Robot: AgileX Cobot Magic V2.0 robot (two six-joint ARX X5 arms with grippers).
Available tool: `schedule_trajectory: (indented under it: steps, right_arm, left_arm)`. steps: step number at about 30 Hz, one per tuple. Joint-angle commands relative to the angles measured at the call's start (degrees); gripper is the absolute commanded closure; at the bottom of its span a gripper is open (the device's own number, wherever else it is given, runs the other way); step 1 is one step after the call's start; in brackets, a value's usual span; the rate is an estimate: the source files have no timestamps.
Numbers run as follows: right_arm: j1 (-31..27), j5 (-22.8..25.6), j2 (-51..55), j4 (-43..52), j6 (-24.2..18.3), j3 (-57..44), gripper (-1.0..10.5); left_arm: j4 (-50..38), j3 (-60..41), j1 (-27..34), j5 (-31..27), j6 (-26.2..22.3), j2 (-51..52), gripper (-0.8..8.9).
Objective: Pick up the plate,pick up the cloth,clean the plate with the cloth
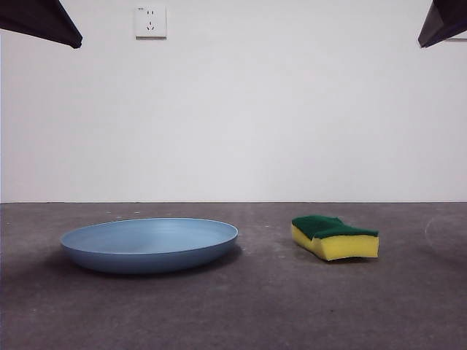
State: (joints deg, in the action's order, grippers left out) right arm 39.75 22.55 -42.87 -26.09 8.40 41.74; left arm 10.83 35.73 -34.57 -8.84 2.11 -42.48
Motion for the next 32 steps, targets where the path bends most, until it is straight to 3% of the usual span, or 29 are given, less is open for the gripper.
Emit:
schedule_trajectory:
  steps: [1, 6, 10, 16, 24, 32]
  right_arm:
    - [0.02, 0.13, 0.04, 0.28, 0.77, -0.48, 9.5]
    - [0.02, 0.11, 0.04, 0.28, 0.77, -0.48, 9.5]
    - [0.02, 0.13, 0.04, 0.28, 0.77, -0.48, 9.5]
    - [0.02, 0.11, 0.15, 0.28, 0.77, -0.48, 9.5]
    - [0.02, 0.11, 0.15, 0.28, 0.77, -0.48, 9.5]
    - [0.02, 0.13, 0.15, 0.28, 0.77, -0.48, 9.5]
  left_arm:
    - [-0.28, -0.22, -0.22, -0.09, 0.17, 0.13, 8.16]
    - [0.50, -0.22, 1.22, -1.44, -4.37, 3.28, 8.16]
    - [1.55, -0.24, 4.70, -0.61, -4.90, 6.97, 8.16]
    - [2.54, -2.67, 13.86, 8.94, -4.96, 14.95, 8.16]
    - [1.88, -15.39, 22.62, 12.11, -4.72, 27.93, 8.16]
    - [-7.96, -28.52, 25.97, 11.82, -4.37, 36.94, 8.16]
